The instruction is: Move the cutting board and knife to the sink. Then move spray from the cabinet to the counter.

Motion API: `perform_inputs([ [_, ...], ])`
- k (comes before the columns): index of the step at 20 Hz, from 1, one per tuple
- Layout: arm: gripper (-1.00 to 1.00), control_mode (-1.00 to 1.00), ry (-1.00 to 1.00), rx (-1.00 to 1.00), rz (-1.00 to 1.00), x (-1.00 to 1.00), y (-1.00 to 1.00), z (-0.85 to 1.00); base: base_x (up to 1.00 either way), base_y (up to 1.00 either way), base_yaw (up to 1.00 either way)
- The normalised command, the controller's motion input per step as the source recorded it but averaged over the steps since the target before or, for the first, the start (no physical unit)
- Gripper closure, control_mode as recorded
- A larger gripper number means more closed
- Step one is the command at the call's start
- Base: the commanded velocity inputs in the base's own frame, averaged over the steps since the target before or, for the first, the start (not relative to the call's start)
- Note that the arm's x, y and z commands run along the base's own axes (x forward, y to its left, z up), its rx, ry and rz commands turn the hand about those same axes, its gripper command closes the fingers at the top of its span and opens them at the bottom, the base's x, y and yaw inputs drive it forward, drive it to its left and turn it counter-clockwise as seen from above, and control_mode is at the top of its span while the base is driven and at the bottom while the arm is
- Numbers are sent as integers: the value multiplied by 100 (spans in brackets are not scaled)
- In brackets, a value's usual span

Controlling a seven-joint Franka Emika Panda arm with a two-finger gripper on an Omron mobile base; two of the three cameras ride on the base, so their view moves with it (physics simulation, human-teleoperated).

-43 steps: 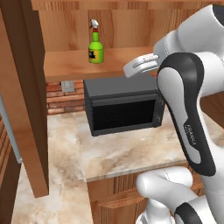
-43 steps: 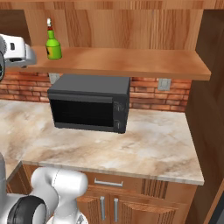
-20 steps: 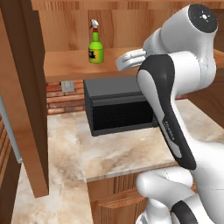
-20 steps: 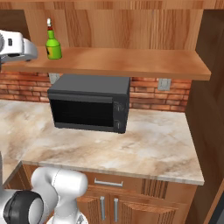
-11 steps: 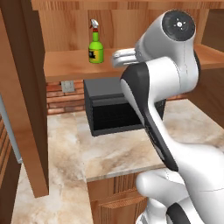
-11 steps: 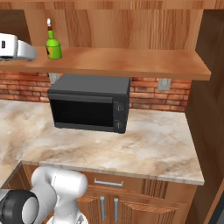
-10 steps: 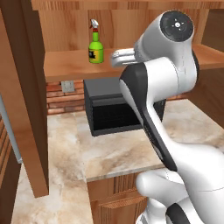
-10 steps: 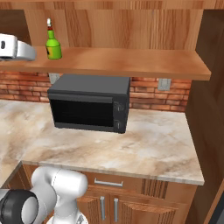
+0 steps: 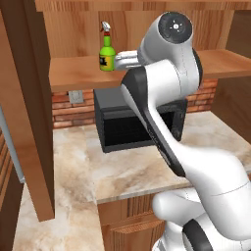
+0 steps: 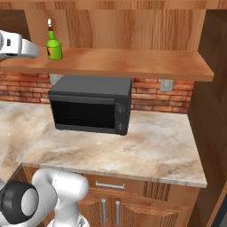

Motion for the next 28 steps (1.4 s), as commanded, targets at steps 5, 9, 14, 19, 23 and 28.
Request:
perform_inputs([
  [5, -100, -100, 1, 0, 0, 46, 6, -3, 0, 0, 0],
  [9, -100, -100, 6, 0, 0, 51, 0, -11, 0, 0, 0],
  [14, -100, -100, 2, 0, 0, 44, 0, -6, 0, 0, 0],
  [19, -100, -100, 1, 0, 0, 40, 6, 0, 0, 0, 0],
  [23, -100, -100, 0, 1, 0, 30, 13, 0, 0, 0, 0],
  [28, -100, -100, 1, 1, 0, 30, 18, -2, 0, 0, 0],
])
